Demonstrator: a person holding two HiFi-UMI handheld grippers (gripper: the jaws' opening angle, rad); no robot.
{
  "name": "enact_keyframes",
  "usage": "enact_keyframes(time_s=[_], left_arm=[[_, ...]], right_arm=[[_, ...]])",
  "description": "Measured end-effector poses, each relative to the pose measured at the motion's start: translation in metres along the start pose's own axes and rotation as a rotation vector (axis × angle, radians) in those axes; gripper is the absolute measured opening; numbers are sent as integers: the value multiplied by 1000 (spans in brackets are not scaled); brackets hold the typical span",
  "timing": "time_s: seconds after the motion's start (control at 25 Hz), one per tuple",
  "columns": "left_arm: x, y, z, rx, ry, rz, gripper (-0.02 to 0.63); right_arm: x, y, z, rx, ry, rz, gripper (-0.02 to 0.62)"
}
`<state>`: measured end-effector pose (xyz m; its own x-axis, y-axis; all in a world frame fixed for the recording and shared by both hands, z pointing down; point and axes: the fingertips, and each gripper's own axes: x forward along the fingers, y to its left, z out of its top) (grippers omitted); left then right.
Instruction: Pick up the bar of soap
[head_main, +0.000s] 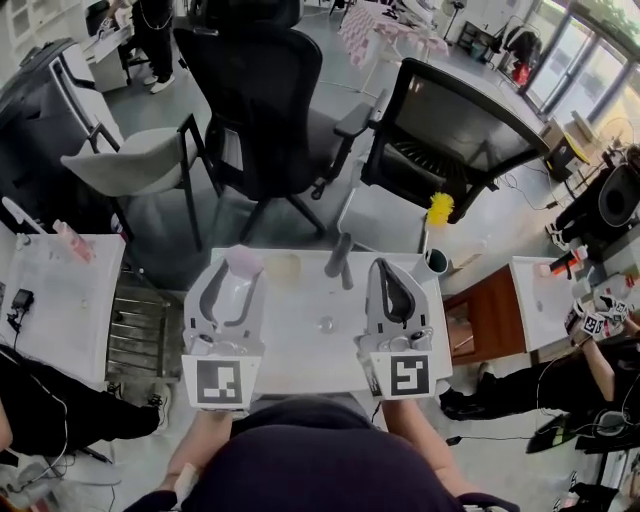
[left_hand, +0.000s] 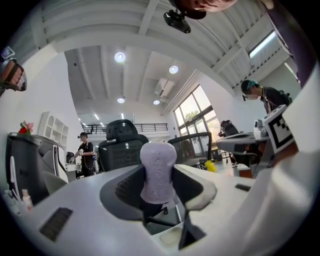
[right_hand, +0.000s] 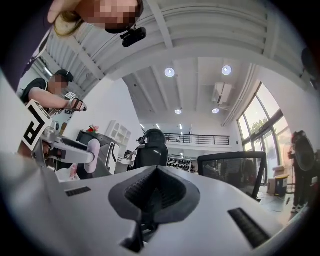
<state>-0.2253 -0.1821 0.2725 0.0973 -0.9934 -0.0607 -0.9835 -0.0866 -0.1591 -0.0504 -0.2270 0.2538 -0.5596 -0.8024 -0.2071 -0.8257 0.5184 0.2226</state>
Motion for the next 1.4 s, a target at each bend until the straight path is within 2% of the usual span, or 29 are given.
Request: enact_keyframes(time_s=[0.24, 0.44, 1.16, 1.4], left_arm=[[-4, 1, 6, 20, -22, 3, 178], [-3, 0, 6, 4, -21, 6, 177], [4, -3, -8, 10, 1, -39, 176], [15, -2, -19, -17, 20, -45, 178]], right_arm=[[1, 6, 8, 8, -18, 14, 15], [2, 11, 13, 7, -16, 33, 15], [4, 23, -4, 9, 16, 46, 15], [14, 23, -11, 7, 27, 54, 15]])
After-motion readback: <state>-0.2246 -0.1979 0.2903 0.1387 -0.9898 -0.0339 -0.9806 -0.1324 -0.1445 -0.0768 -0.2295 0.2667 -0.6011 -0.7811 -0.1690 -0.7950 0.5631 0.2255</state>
